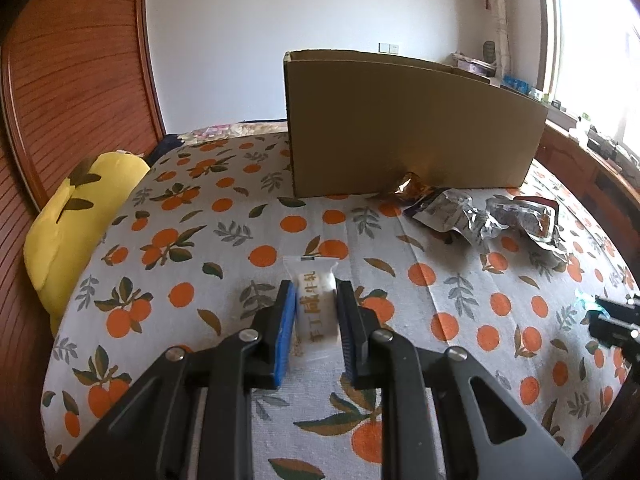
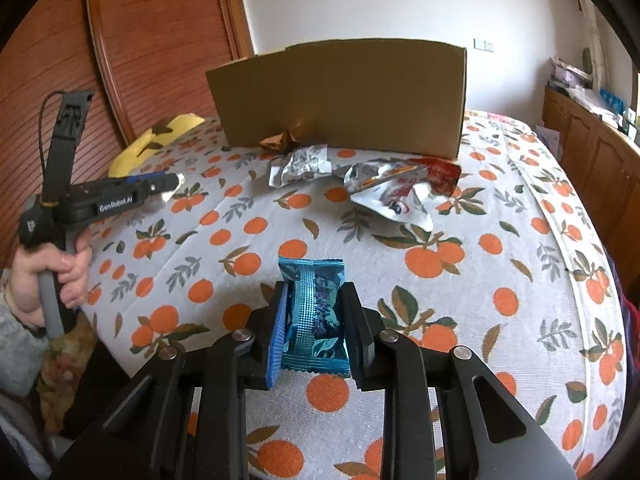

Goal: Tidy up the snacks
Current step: 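Lift the white bar and teal candy and carry both toward the box, then lower both snacks into the box and open both tools, then move both tools back to the silver sachets on the bedspread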

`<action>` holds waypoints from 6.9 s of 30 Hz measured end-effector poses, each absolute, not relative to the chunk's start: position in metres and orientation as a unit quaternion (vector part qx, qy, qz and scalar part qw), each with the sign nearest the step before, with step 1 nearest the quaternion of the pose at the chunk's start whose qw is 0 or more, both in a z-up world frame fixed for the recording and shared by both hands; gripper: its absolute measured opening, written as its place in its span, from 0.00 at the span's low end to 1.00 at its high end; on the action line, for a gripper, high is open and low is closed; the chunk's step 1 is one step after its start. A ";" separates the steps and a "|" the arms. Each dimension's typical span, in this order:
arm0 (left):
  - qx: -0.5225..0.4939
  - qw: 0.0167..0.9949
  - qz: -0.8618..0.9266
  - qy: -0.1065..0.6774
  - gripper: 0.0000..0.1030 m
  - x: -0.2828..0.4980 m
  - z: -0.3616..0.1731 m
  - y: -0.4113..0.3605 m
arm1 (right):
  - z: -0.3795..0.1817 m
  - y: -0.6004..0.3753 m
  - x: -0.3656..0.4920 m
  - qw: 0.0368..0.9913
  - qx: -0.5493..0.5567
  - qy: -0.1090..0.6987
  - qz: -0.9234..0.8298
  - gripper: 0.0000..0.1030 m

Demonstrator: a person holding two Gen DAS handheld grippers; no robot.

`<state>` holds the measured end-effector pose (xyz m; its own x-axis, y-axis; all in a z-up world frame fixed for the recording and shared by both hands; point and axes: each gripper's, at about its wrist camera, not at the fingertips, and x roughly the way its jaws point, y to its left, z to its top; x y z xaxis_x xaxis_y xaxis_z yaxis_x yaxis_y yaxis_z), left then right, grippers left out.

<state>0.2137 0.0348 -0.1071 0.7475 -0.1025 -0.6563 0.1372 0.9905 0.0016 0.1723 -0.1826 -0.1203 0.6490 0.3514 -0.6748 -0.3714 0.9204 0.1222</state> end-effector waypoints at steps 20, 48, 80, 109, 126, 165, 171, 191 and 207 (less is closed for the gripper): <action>0.002 0.928 -0.086 0.362 0.18 0.217 -0.103 0.038 | -0.077 -0.206 0.162 0.928 -0.003 0.324 0.185 0.24; 0.018 0.944 -0.167 0.283 0.18 0.246 -0.028 -0.030 | -0.039 -0.202 0.225 0.938 -0.049 0.284 0.193 0.24; 0.024 0.945 -0.174 0.276 0.35 0.300 -0.023 -0.025 | -0.013 -0.186 0.317 0.941 -0.082 0.252 0.208 0.24; 0.043 0.899 -0.116 0.420 0.18 0.273 -0.114 -0.044 | -0.016 -0.189 0.296 0.941 -0.072 0.252 0.215 0.24; 0.020 0.949 -0.145 0.278 0.18 0.299 0.010 -0.032 | -0.004 -0.180 0.335 0.939 -0.068 0.251 0.225 0.24; 0.004 0.944 -0.154 0.290 0.36 0.293 -0.004 -0.028 | -0.010 -0.177 0.312 0.932 -0.071 0.282 0.216 0.40; 0.002 0.939 -0.155 0.309 0.36 0.277 -0.024 -0.029 | -0.028 -0.198 0.297 0.931 -0.059 0.306 0.193 0.42; -0.014 0.916 -0.139 0.376 0.36 0.267 -0.097 -0.031 | -0.108 -0.188 0.307 0.890 -0.035 0.404 0.210 0.52; -0.047 0.907 -0.144 0.394 0.40 0.274 -0.099 -0.034 | -0.128 -0.169 0.323 0.872 -0.087 0.428 0.221 0.69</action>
<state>0.2744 -0.0336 -0.0994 0.6485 -0.2986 -0.7002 0.2246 0.9540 -0.1987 0.3229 -0.1691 -0.1283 0.5359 0.3103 -0.7852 -0.4601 0.8871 0.0366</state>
